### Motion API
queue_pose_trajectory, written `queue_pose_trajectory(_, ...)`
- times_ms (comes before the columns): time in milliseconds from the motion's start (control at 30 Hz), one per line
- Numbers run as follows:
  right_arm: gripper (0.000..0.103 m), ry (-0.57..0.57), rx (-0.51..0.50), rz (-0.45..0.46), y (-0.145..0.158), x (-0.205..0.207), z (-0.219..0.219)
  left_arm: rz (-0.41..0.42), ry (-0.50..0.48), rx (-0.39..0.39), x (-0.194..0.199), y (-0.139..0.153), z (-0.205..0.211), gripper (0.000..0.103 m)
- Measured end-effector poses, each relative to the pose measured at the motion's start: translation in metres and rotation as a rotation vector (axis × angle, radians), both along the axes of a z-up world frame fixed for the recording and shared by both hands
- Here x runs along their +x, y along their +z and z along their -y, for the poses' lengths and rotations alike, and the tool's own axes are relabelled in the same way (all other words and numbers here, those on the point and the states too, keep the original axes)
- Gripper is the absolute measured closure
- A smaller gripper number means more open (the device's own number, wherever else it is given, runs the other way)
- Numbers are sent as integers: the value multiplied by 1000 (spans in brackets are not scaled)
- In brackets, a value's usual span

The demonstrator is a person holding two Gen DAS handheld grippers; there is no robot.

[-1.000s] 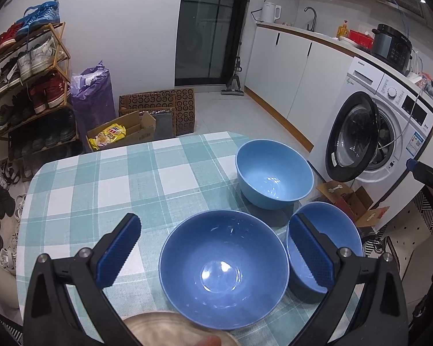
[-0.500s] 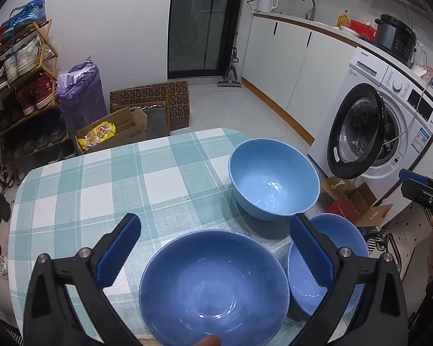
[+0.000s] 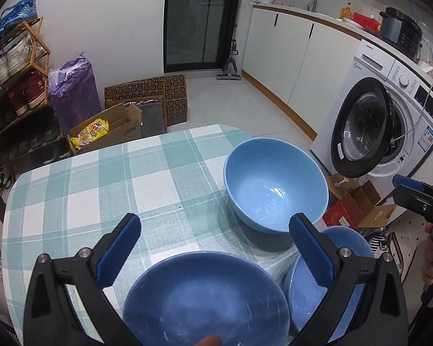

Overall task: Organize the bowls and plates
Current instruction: 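Move both open grippers forward to the rims of the blue bowls, then close the left gripper on one blue bowl rim while the right gripper grips another bowl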

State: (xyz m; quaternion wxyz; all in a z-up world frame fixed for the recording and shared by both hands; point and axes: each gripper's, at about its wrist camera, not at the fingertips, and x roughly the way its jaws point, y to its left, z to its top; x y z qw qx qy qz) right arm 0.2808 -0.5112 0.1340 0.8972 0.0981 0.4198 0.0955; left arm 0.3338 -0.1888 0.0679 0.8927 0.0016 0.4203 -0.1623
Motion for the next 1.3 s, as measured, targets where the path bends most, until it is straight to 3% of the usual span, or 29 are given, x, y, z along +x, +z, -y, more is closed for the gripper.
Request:
queue_pose_trajectory(733, 1, -4, 4, -61, -44, 39, 3, -50, 6, 2, 38, -29, 21, 3)
queue_pose_trajectory(800, 1, -3, 5, -63, -47, 41, 2, -61, 6, 4, 42, -33, 22, 13)
queue_pose_trajectory(967, 4, 1, 7, -71, -56, 50, -2, -84, -21, 13, 47, -42, 28, 25)
queue_pose_trajectory(1100, 18, 3, -10, -90, -64, 60, -5, -101, -29, 27, 49, -47, 32, 38)
queue_pose_trajectory(1300, 28, 8, -17, -124, -75, 71, -8, -125, -29, 16, 56, -55, 34, 42)
